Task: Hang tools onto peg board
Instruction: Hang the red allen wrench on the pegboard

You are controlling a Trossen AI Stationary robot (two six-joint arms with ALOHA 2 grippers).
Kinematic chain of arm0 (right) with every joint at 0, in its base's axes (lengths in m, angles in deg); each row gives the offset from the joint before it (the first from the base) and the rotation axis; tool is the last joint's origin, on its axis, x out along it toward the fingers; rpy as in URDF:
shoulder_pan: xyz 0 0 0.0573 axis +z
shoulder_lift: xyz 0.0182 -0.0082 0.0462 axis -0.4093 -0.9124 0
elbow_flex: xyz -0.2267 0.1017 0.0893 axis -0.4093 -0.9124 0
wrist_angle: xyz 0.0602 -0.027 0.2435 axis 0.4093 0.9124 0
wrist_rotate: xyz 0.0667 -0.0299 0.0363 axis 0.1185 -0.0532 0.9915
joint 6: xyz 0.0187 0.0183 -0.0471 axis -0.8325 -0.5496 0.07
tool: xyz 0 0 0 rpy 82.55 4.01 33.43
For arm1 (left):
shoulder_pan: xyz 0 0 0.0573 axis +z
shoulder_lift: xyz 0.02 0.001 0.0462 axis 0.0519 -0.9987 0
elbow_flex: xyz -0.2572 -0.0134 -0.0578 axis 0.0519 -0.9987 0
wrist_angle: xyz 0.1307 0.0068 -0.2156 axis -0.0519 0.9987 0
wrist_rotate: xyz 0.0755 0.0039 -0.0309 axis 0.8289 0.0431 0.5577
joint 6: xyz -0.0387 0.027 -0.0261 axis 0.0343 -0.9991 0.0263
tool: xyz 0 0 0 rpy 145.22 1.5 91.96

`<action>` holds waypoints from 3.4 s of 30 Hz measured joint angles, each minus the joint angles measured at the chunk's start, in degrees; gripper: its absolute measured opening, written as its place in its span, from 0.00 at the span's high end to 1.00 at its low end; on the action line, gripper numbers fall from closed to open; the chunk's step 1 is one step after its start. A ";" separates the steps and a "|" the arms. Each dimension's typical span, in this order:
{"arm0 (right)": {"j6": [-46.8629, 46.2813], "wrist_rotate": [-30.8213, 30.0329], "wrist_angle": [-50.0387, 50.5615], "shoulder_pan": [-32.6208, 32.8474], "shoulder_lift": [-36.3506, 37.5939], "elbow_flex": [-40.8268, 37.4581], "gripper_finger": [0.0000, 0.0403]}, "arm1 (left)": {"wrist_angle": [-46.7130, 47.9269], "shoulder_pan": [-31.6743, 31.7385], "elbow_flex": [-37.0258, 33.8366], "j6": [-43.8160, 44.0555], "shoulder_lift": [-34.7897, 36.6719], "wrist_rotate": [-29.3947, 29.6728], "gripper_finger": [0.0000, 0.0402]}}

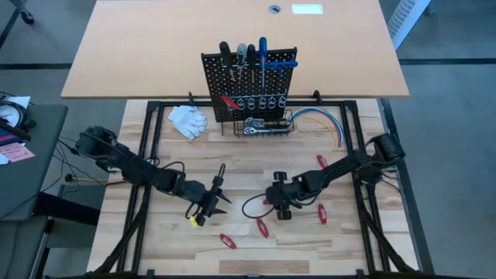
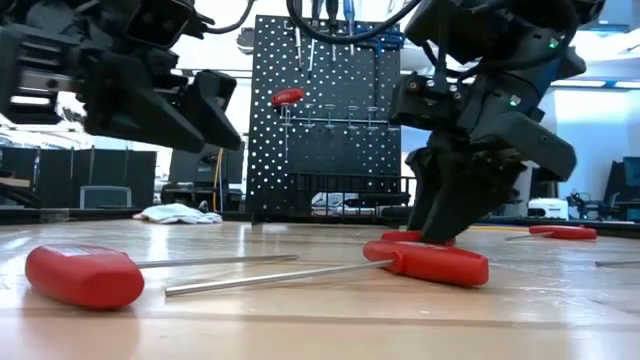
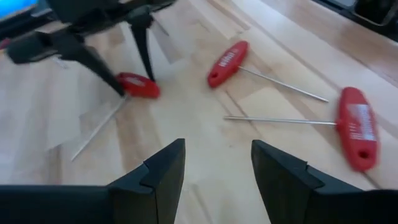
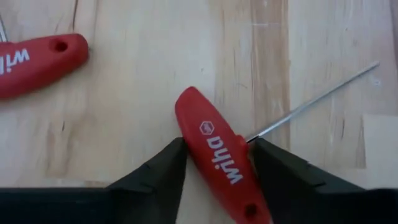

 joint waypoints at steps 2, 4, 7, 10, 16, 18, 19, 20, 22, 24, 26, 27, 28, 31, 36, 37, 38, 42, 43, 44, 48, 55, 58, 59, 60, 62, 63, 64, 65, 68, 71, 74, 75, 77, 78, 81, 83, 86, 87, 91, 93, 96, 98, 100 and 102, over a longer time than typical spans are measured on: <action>0.12 0.37 -0.92 -0.50 -0.56 0.00 0.60 | -0.61 0.84 0.00 -0.59 0.00 0.01 0.56; 0.15 0.51 -2.19 -0.91 -0.69 0.00 0.69 | -1.28 1.69 -0.02 -1.33 0.00 0.01 0.56; 1.51 0.76 -5.69 -1.38 -1.03 -0.15 0.80 | -2.07 2.55 0.00 -3.07 0.00 0.22 0.56; 2.96 0.44 -11.91 -1.81 -1.18 -0.34 0.80 | -1.10 2.72 0.00 -4.49 0.00 5.07 0.56; 5.09 11.79 -33.75 -4.33 -0.11 -0.11 0.80 | -2.53 0.56 0.00 -8.83 0.00 18.00 0.56; 4.00 18.31 -38.06 -5.57 -0.28 -0.20 0.80 | -4.03 -1.23 0.00 -11.60 0.00 22.23 0.56; 3.26 20.43 -39.47 -6.09 -0.28 -0.20 0.80 | -5.23 -2.32 0.00 -13.13 0.00 23.96 0.56; 2.72 21.87 -40.53 -6.49 -0.28 -0.20 0.80 | -6.53 -3.36 0.00 -14.69 0.00 25.19 0.56; 2.13 23.79 -42.50 -7.27 -0.26 -0.20 0.80 | -9.38 -5.19 0.00 -17.71 0.00 27.38 0.56; 1.51 26.14 -43.99 -7.95 -0.26 -0.20 0.80 | -11.84 -6.28 0.00 -20.84 0.00 29.37 0.56; 1.45 27.42 -45.04 -8.26 -0.25 -0.20 0.80 | -13.14 -6.47 0.00 -23.22 0.00 30.47 0.56; 1.43 27.50 -45.31 -8.27 -0.22 -0.20 0.80 | -13.42 -6.22 0.00 -24.14 0.00 30.48 0.56; 1.30 27.55 -45.47 -8.26 -0.22 -0.20 0.80 | -13.48 -5.78 0.00 -24.68 0.00 30.48 0.56; 1.18 27.76 -45.78 -8.24 -0.22 -0.20 0.80 | -13.65 -4.12 0.11 -24.84 0.00 30.47 0.56; 1.17 27.95 -45.85 -8.22 -0.20 -0.20 0.80 | -13.36 -2.22 0.11 -22.81 0.00 29.07 0.59; 1.18 27.95 -45.85 -8.22 -0.20 -0.20 0.80 | -13.36 -2.06 0.11 -22.45 0.00 28.55 0.61; 1.16 27.95 -45.90 -8.22 -0.20 -0.20 0.80 | -13.32 -1.89 0.11 -22.09 0.00 27.84 0.63; 1.16 27.95 -45.85 -8.22 -0.20 -0.17 0.80 | -13.31 -1.81 0.11 -21.41 0.00 26.04 0.77; 1.16 27.95 -45.85 -8.22 -0.20 -0.17 0.80 | -13.30 -1.81 0.11 -21.37 0.00 25.87 0.81; 1.06 27.98 -45.85 -8.22 -0.20 -0.17 0.80 | -13.30 -1.81 0.11 -21.37 0.00 25.89 0.85; 0.76 28.04 -45.83 -8.22 -0.18 -0.17 0.80 | -12.28 -1.87 0.09 -21.14 -0.07 25.43 0.98; 1.25 27.53 -46.44 -8.22 0.01 0.01 0.73 | -9.05 -1.81 -0.02 -15.25 -0.11 24.19 0.99; 1.50 27.32 -45.70 -8.28 -0.06 -0.02 0.66 | -7.36 -1.79 0.06 -11.80 -0.08 24.19 1.00; 1.66 27.30 -45.09 -8.33 -0.04 -0.02 0.64 | -6.64 -1.79 0.06 -10.65 -0.07 24.20 1.00; 1.82 27.28 -43.27 -8.56 0.64 -0.02 0.62 | -5.98 -1.76 -0.12 -9.46 -0.03 24.02 1.00; 3.56 27.31 -37.21 -8.88 3.24 -0.18 0.61 | -3.15 -0.88 -0.73 -5.86 0.62 21.87 1.00; 5.53 26.98 -34.00 -8.83 4.96 -0.20 0.60 | -1.54 -0.09 -1.08 -3.74 1.12 19.32 1.00; 7.94 25.50 -30.99 -8.46 6.83 -0.18 0.60 | 0.11 0.98 -1.28 -1.51 1.61 15.88 1.00; 11.14 22.73 -27.89 -7.77 8.71 -0.14 0.60 | 1.85 2.22 -1.32 0.72 2.22 11.89 1.00; 26.66 10.84 -23.49 -3.95 11.75 -0.13 0.60 | 5.26 6.82 -1.33 7.27 4.25 -0.36 1.00; 49.00 3.79 -23.04 0.93 11.98 0.04 0.60 | 6.59 11.14 -1.35 12.82 5.23 -12.22 1.00; 64.35 -8.66 -23.58 5.10 9.05 2.67 0.59 | 6.41 14.18 -1.35 17.54 5.49 -22.06 1.00; 68.40 -12.47 -23.36 6.08 7.76 3.69 0.59 | 6.60 14.91 -1.36 18.87 5.46 -24.08 1.00; 75.99 -16.99 -23.08 6.81 4.38 6.76 0.59 | 6.74 15.84 -1.37 21.03 5.45 -25.83 1.00; 79.95 -18.21 -23.36 7.12 2.78 8.35 0.59 | 6.68 16.14 -1.37 21.87 5.44 -25.98 1.00; 91.61 -22.52 -22.66 7.20 -2.15 13.65 0.59 | 6.68 16.61 -1.39 22.89 5.44 -26.34 1.00; 98.71 -26.17 -20.97 6.97 -5.20 16.76 0.59 | 7.02 16.62 -1.42 22.91 5.44 -26.39 1.00; 106.11 -29.73 -17.39 6.38 -8.21 20.45 0.56 | 8.56 16.68 -1.57 22.94 5.27 -26.03 1.00; 106.52 -29.84 -14.92 6.09 -8.72 21.60 0.56 | 8.80 16.68 -1.57 22.95 5.27 -25.82 1.00; 107.96 -30.14 -10.00 5.29 -9.75 23.45 0.53 | 7.97 16.60 -1.31 22.69 5.51 -26.52 1.00; 109.96 -29.90 -10.08 5.24 -9.75 23.45 0.53 | 8.24 16.62 -1.39 22.69 5.35 -26.49 1.00; 112.45 -28.64 -10.30 5.29 -9.75 23.54 0.54 | 8.10 16.64 -1.39 22.73 5.44 -26.50 1.00; 112.60 -26.76 -10.06 5.16 -9.75 23.54 0.55 | 8.19 16.68 -1.41 22.73 5.40 -26.50 1.00; 111.12 -24.74 -9.70 5.00 -9.75 23.54 0.57 | 7.72 16.73 -1.42 22.78 5.40 -26.47 1.00; 108.16 -23.18 -9.57 4.61 -9.75 23.54 0.61 | 7.58 16.73 -1.42 22.89 5.41 -26.34 1.00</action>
